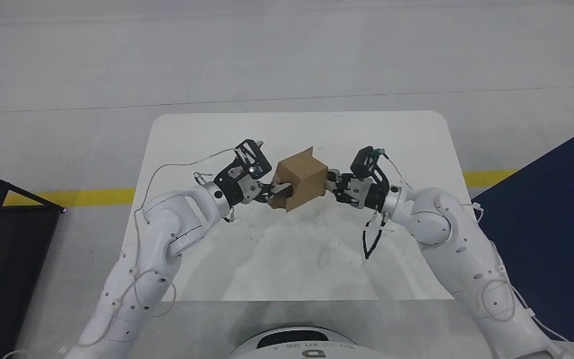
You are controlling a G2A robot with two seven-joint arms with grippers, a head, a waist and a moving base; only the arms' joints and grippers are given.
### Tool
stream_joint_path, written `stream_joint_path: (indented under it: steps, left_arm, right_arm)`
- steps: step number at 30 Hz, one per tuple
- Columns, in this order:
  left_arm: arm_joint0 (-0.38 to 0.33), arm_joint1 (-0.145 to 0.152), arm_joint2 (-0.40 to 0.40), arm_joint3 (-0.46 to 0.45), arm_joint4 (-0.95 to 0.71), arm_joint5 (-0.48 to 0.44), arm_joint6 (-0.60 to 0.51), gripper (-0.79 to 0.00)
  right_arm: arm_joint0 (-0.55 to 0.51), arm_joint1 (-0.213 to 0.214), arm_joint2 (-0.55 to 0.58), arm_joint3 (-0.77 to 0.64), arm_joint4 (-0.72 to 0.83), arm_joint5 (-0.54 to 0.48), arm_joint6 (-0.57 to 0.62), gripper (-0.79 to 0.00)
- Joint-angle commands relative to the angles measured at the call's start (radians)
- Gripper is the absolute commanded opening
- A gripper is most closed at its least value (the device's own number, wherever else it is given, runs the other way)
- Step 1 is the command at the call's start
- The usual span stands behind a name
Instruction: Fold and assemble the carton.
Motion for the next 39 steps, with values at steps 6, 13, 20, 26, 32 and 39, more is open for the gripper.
stream_joint_path:
  steps: [6,13,20,26,32,39]
  left_arm:
    - [-0.061,-0.011,0.051,0.001,-0.021,0.042,-0.121,0.0]
    - [-0.052,-0.006,0.025,0.024,-0.027,0.041,-0.137,0.0]
    - [-0.02,0.003,-0.019,0.038,-0.046,0.02,-0.132,0.0]
    - [-0.012,0.007,-0.04,0.048,-0.068,0.009,-0.123,0.0]
    - [0.004,0.012,-0.072,0.063,-0.077,0.006,-0.106,0.0]
    - [0.004,0.016,-0.093,0.086,-0.091,0.01,-0.09,0.0]
  right_arm:
    - [0.008,-0.003,-0.015,-0.001,-0.013,0.024,0.006,-0.785]
    - [0.014,-0.002,-0.011,0.014,0.006,0.007,0.005,-0.785]
    - [0.023,-0.001,-0.014,0.024,0.02,-0.005,0.016,-0.785]
    - [0.026,-0.002,-0.019,0.025,0.028,-0.014,0.017,-0.785]
    - [0.031,0.001,-0.015,0.044,0.077,-0.077,0.023,-0.785]
    - [0.04,0.007,-0.004,0.08,0.177,-0.171,0.039,-0.785]
